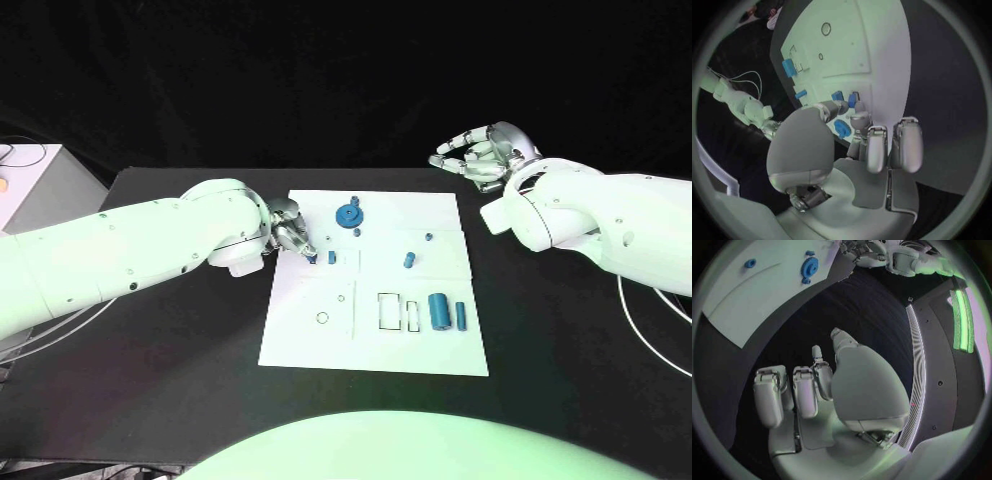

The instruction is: Assemble the parts on the task board

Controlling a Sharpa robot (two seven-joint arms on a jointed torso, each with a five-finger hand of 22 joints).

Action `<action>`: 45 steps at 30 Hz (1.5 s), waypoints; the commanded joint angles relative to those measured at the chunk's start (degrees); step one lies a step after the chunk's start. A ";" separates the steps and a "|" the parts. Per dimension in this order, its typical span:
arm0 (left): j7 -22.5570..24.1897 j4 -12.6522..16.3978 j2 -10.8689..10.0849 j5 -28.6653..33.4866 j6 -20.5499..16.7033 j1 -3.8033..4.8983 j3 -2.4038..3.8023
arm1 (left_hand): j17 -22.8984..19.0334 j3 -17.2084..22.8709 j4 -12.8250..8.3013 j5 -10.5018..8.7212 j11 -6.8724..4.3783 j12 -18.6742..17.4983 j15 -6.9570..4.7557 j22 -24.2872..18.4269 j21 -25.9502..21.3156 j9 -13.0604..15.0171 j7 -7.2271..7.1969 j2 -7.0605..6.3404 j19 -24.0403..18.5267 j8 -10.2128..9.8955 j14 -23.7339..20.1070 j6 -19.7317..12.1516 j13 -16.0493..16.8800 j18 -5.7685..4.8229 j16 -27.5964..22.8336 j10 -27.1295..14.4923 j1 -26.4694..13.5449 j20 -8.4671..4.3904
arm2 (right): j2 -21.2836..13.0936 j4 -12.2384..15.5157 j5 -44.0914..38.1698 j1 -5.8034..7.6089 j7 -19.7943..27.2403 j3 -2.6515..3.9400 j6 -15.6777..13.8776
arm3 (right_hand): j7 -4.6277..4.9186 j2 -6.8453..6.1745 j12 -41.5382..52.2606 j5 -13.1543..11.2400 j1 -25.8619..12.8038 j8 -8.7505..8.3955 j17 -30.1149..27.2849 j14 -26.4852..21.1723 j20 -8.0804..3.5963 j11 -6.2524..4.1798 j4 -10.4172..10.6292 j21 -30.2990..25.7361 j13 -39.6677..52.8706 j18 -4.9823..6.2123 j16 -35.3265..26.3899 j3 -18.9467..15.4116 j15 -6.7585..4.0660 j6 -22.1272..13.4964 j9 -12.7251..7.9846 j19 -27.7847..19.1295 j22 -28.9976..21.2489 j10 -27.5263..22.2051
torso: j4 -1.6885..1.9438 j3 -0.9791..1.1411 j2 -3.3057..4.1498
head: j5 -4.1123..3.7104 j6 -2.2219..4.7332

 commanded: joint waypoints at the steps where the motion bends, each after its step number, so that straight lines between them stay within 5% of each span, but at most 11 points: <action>1: 1.01 0.06 0.17 -1.05 -0.51 -0.01 0.04 | 15.08 11.44 -11.50 0.27 -0.11 0.34 -0.34 2.84 0.33 0.05 0.02 0.67 0.27 0.19 5.96 0.43 0.05 -1.01 0.24 0.46 0.13 -0.16 | 0.01 0.02 -0.27 -0.05 0.69 0.01 0.74 | 0.16 0.03 -0.28 0.02 -0.65 0.19 8.43 4.40 0.37 -0.05 0.02 -0.34 5.51 -0.32 -0.37 0.37 0.39 -0.41 -0.06 5.07 13.76 -0.32 | -0.02 0.01 -0.03 | -0.01 0.01; 45: 1.20 -0.78 0.78 -2.11 2.74 -0.18 0.00 | 15.08 11.63 -11.78 0.27 -0.16 0.18 -0.39 3.05 0.43 0.01 -0.03 0.59 0.41 0.11 5.96 0.61 -0.14 -1.05 0.24 0.50 0.05 -0.21 | -0.04 0.00 -0.27 -0.10 0.64 0.01 0.89 | 0.16 0.03 -0.28 0.02 -0.65 0.19 8.43 4.40 0.37 -0.05 0.02 -0.34 5.51 -0.32 -0.37 0.37 0.39 -0.41 -0.06 5.07 13.76 -0.32 | 0.06 0.02 -0.07 | -0.23 0.01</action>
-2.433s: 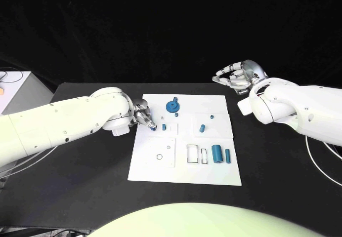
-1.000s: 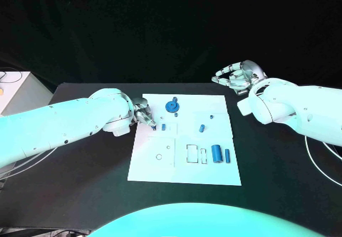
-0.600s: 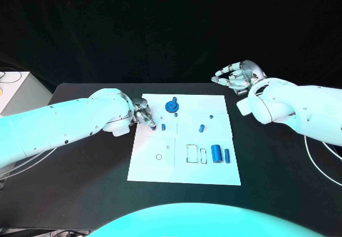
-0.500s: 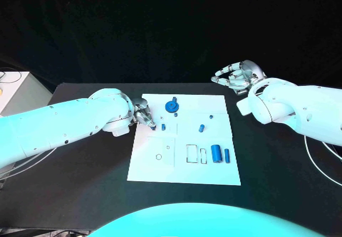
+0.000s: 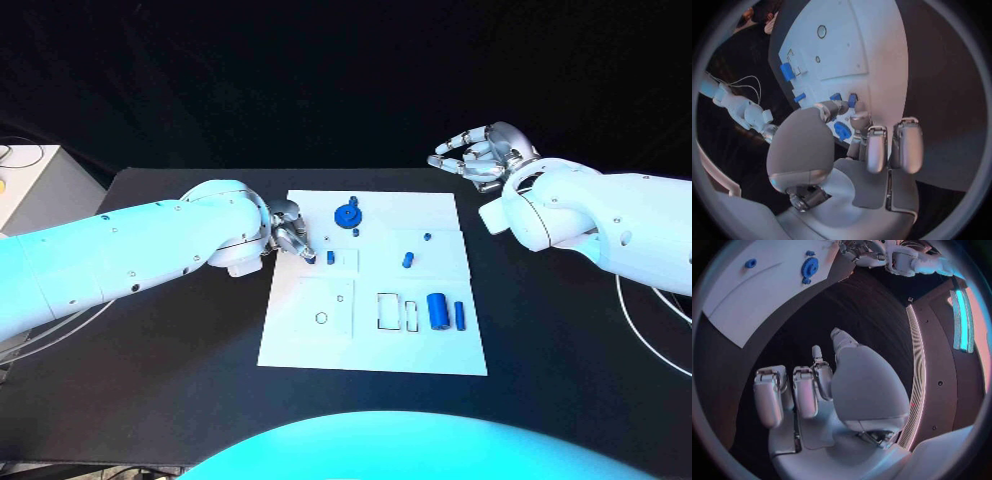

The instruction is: Assemble the parts on the task board

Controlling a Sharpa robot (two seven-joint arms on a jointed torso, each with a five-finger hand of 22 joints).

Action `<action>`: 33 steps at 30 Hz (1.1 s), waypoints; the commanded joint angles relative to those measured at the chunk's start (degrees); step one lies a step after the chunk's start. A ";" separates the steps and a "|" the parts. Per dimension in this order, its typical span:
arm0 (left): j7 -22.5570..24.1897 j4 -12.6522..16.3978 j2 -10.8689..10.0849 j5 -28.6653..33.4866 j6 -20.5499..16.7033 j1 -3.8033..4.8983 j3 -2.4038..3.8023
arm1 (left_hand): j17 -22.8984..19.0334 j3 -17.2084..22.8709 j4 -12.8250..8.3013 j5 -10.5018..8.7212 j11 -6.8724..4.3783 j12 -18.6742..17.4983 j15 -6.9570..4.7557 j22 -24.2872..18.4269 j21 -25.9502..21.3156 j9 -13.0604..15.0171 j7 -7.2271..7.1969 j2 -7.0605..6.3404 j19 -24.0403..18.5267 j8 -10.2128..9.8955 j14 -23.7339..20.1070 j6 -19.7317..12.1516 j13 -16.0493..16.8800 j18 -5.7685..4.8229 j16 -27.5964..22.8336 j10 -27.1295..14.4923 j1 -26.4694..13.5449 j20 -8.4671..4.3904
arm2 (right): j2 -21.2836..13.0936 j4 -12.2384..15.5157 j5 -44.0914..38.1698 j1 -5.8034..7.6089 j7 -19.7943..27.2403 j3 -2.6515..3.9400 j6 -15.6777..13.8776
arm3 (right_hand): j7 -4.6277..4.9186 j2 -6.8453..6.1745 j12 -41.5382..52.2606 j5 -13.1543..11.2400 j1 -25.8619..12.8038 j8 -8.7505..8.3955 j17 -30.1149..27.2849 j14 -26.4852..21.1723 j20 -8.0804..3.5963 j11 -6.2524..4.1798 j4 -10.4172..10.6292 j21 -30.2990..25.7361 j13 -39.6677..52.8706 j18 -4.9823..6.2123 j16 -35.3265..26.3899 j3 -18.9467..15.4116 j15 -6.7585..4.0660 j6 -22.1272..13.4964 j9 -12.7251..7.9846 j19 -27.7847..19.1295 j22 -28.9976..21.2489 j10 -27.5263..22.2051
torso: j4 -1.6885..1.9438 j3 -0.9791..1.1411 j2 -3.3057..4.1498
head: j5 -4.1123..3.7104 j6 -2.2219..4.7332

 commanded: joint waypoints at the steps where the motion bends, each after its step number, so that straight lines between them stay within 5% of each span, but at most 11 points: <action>1: 0.74 -0.06 0.22 -0.19 1.10 -0.03 0.02 | 15.09 11.64 -11.77 0.15 0.04 0.18 -0.39 3.02 0.21 0.07 0.15 0.47 0.20 0.37 5.96 0.43 -0.05 -1.06 0.24 0.27 -0.07 0.00 | 0.00 0.03 -0.27 -0.04 0.64 0.01 0.83 | 0.16 0.03 -0.28 0.01 -0.65 0.19 8.46 4.40 0.37 -0.05 0.02 -0.34 5.51 -0.33 -0.37 0.37 0.39 -0.41 -0.07 5.07 13.79 -0.32 | 0.04 0.05 -0.01 | 0.02 0.01; 33: -0.34 -3.07 2.78 1.52 4.59 -0.90 -0.03 | 15.09 11.62 -11.84 0.61 0.03 0.72 -0.39 3.03 0.21 0.02 0.13 0.33 0.20 0.30 5.96 0.68 0.82 -1.06 0.24 0.78 -0.46 -0.02 | -0.19 0.20 -0.27 -0.04 0.63 0.01 0.71 | 0.16 0.03 -0.28 0.01 -0.65 0.19 8.46 4.40 0.37 -0.05 0.02 -0.34 5.51 -0.33 -0.37 0.37 0.39 -0.41 -0.07 5.07 13.79 -0.32 | -0.03 0.06 -0.01 | -0.45 0.01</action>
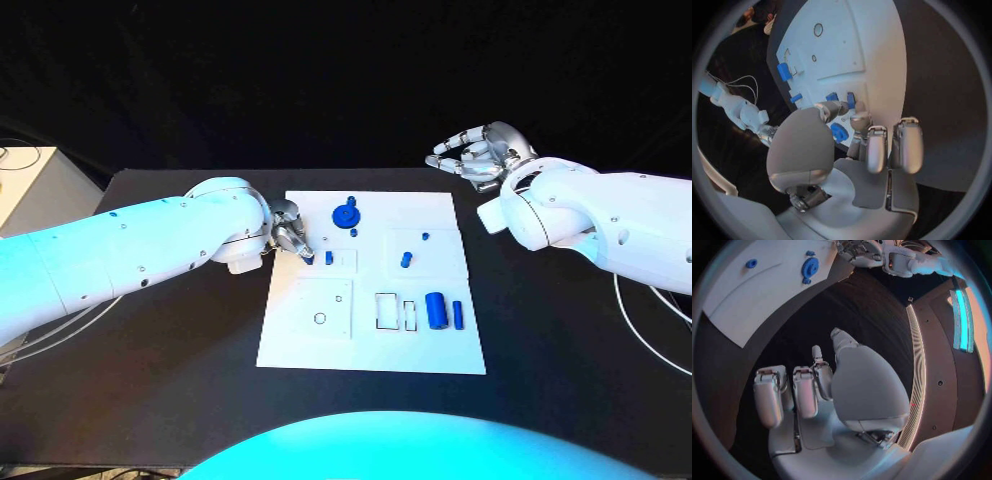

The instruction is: Assemble the parts on the task board

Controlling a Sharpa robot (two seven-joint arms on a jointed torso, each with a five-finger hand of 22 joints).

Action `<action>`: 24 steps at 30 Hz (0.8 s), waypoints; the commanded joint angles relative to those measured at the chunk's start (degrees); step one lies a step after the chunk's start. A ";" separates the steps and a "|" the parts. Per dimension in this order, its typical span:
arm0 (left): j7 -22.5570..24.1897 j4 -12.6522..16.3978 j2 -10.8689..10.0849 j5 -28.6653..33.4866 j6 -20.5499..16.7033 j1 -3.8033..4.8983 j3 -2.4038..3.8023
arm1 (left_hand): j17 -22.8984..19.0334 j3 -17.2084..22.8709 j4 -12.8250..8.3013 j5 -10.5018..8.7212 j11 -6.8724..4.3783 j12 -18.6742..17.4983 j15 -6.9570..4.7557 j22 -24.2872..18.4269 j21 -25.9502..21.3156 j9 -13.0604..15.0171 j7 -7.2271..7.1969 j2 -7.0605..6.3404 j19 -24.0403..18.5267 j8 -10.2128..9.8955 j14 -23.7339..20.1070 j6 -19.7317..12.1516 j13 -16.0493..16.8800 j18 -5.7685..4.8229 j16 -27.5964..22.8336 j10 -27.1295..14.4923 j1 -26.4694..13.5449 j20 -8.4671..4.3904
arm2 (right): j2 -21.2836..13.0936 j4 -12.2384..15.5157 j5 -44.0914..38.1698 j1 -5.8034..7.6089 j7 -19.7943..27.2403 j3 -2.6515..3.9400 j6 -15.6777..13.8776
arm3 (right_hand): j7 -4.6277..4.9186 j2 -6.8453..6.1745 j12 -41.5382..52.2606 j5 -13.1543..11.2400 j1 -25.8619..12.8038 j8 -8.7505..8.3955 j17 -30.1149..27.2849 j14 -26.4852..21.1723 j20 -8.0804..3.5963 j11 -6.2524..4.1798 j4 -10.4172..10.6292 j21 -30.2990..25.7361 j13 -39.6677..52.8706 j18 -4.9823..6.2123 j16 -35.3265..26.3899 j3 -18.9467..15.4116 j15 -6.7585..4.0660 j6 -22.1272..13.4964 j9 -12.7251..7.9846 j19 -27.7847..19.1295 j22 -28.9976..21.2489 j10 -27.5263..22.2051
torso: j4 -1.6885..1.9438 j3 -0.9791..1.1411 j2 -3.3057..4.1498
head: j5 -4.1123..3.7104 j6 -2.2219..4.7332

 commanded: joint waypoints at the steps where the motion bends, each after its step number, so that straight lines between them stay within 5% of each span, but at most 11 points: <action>1: 0.16 0.43 0.54 1.21 2.09 -0.71 -0.35 | 15.09 11.56 -11.82 0.43 -0.06 0.51 -0.39 3.05 0.21 -0.06 -0.05 0.32 0.21 0.04 5.96 0.49 0.30 -1.06 0.24 0.73 -0.52 -0.03 | -0.03 0.09 -0.27 -0.03 0.64 0.01 0.70 | 0.16 0.03 -0.28 0.01 -0.65 0.19 8.47 4.40 0.37 -0.05 0.02 -0.34 5.52 -0.33 -0.37 0.37 0.39 -0.41 -0.07 5.07 13.76 -0.32 | 0.03 0.01 -0.05 | -0.05 0.01; 24: 0.58 0.42 0.64 0.99 -0.67 -0.87 -0.36 | 15.09 8.40 -11.02 0.32 -0.68 1.01 -0.77 3.14 0.14 0.46 -0.92 -0.18 0.26 0.44 5.96 0.44 1.29 -1.08 0.24 1.90 -2.73 -0.25 | -0.11 0.11 -0.25 -0.03 0.72 0.01 0.69 | 0.14 -0.02 -0.31 0.02 -0.85 0.46 8.28 4.36 0.35 -0.08 -0.01 -0.50 5.40 -0.29 -0.47 0.53 0.36 -0.53 -0.12 5.00 13.65 -0.37 | 0.03 -0.02 -0.03 | -0.13 0.01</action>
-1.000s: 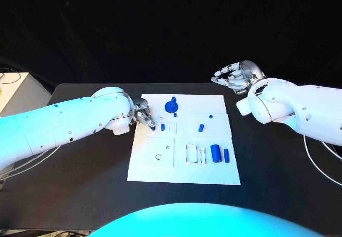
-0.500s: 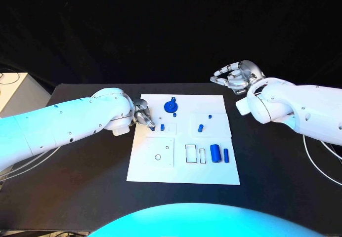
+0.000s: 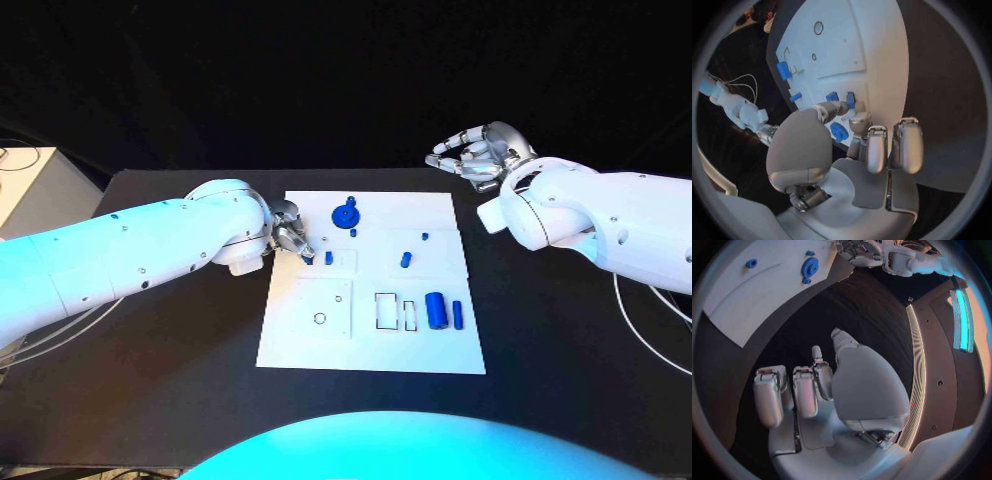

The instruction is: Assemble the parts on the task board

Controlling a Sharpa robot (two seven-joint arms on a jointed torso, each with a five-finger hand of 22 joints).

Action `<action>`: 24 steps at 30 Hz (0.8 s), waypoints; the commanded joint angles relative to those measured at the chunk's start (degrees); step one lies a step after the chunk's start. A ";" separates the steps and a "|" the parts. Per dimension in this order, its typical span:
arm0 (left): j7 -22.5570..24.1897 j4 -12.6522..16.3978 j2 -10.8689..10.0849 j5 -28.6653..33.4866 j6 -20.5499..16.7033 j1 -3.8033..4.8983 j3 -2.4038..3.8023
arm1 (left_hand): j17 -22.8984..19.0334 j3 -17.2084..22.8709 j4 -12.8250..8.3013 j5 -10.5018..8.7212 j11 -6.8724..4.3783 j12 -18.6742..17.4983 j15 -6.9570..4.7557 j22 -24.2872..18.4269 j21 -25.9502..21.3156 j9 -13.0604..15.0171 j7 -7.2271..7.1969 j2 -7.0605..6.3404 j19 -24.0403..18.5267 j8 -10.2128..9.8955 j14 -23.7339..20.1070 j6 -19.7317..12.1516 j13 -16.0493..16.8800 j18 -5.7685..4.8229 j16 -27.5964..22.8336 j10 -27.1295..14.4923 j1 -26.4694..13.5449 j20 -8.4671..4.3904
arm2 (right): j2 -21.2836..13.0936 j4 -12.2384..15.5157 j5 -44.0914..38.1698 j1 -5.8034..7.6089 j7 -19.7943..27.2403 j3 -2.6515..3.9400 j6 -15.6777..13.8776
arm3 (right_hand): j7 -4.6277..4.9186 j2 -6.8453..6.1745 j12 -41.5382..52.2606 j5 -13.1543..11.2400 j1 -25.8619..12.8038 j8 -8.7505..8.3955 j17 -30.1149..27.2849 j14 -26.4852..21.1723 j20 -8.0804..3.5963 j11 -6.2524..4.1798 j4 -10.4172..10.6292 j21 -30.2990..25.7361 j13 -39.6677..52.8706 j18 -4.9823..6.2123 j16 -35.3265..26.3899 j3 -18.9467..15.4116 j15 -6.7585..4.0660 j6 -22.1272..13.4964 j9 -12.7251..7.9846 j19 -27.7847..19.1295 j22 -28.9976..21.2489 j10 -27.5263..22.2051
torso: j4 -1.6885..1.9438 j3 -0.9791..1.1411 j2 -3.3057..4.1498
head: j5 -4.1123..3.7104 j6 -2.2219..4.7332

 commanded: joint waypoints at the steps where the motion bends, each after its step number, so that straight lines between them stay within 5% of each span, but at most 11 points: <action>1: 0.73 0.43 0.48 0.70 0.59 -0.59 -0.32 | 15.09 6.87 -7.25 0.03 0.00 0.08 -0.38 3.11 0.12 -0.01 -0.35 -0.08 0.23 0.34 5.95 -0.04 -0.03 -1.07 0.24 0.31 0.00 -0.30 | -0.03 0.09 -0.25 -0.03 0.71 0.01 0.69 | -0.07 -0.02 -0.31 0.02 -0.39 0.21 8.29 4.36 0.34 -0.08 -0.01 -0.15 5.39 -0.28 -0.20 0.21 0.36 -0.32 -0.05 5.00 13.67 -0.37 | 0.01 0.00 0.03 | -0.02 0.01; 24: 0.90 0.88 0.46 -0.68 1.45 -0.73 -0.32 | 15.09 6.73 -8.66 1.12 -0.09 1.29 -0.44 4.43 0.70 0.02 -0.38 -0.83 1.12 0.75 5.95 1.29 1.74 -1.39 0.24 1.72 0.80 -0.45 | -0.06 0.08 -0.17 -0.04 0.78 0.01 0.69 | -0.07 -0.03 -0.33 0.02 -0.44 0.25 8.25 4.35 0.34 -0.07 0.00 -0.19 5.35 -0.27 -0.22 0.23 0.36 -0.36 -0.07 4.99 13.64 -0.40 | 0.06 -0.01 0.05 | -0.11 0.01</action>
